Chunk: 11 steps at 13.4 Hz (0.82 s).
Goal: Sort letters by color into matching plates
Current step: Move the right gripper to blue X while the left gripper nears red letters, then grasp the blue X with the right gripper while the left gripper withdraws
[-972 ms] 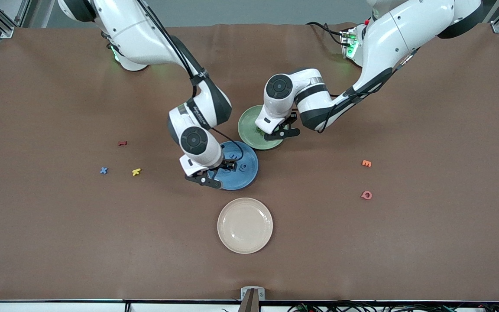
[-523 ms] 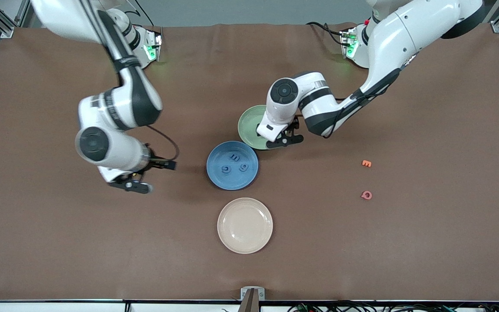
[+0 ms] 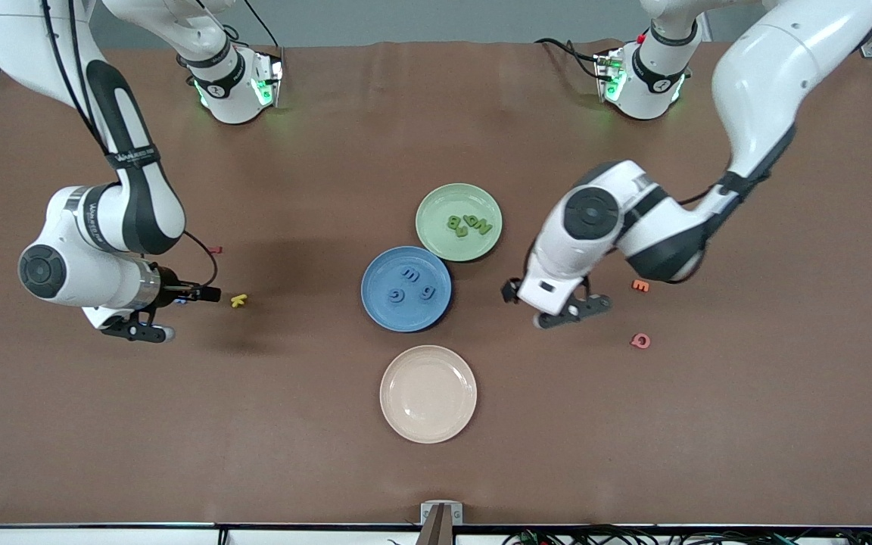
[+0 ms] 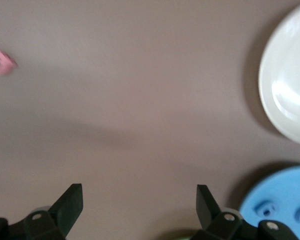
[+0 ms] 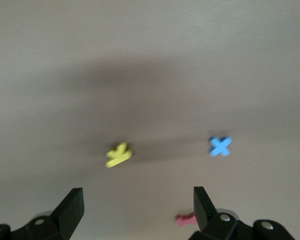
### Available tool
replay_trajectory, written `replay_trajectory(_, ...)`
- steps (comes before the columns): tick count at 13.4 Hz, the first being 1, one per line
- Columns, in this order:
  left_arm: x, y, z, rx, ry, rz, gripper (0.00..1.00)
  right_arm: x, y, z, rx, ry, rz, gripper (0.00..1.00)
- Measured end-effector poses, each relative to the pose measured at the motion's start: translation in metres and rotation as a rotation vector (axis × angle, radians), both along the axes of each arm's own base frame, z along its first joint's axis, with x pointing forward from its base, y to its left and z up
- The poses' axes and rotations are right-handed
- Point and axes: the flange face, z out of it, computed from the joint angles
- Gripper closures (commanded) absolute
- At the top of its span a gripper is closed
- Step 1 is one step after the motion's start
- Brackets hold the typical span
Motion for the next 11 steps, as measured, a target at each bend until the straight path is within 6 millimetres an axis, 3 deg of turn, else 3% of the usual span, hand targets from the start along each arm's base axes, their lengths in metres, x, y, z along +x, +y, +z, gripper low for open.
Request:
replay_trajectory(3,0.039,0.066,0.015,-0.012,-0.032,-0.004,0.0,-0.007,-0.037,-0.022,-0.039,-0.032,-0.019,0.03)
replay_trajectory(5,0.055,0.099,0.021,0.009,-0.067,-0.009,0.0,-0.008,-0.057,-0.038,-0.051,-0.041,-0.02,0.03)
replay_trajectory(8,0.066,0.12,0.029,0.09,-0.104,-0.021,0.0,-0.009,-0.075,-0.06,-0.053,-0.05,0.006,0.04)
replay_trajectory(11,0.073,0.14,0.042,0.164,-0.084,-0.059,0.0,-0.01,-0.078,-0.077,-0.057,-0.051,0.01,0.17)
